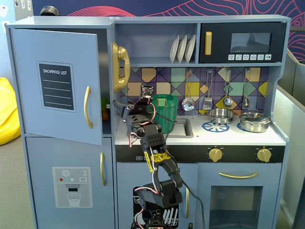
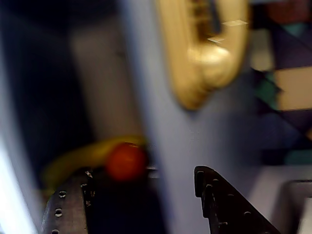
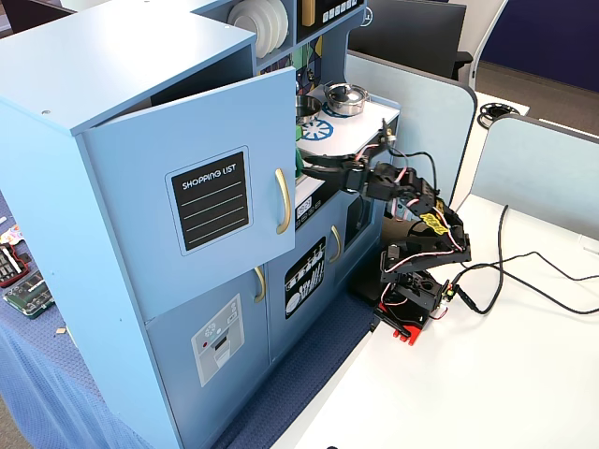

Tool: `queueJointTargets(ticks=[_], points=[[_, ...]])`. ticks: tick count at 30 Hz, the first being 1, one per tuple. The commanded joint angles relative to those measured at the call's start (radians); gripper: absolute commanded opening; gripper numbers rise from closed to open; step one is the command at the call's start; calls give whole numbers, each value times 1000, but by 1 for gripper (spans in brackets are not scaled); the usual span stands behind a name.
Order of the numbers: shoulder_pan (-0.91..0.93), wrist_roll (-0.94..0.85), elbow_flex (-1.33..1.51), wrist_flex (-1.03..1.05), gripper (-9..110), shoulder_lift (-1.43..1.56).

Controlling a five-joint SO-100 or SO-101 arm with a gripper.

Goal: Open the left cabinet door

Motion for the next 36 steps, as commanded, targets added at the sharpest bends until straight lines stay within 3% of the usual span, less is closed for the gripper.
queueJointTargets(ticks=[1,13,29,32,36], points=[[12,-60,-60,-95,19,-110],[-261,-302,-43,-221,17,-190],[-758,-422,35,-351,16,-135],[-724,-416,43,-345,17,-133],[-463,-229,60,-278,18,-118]])
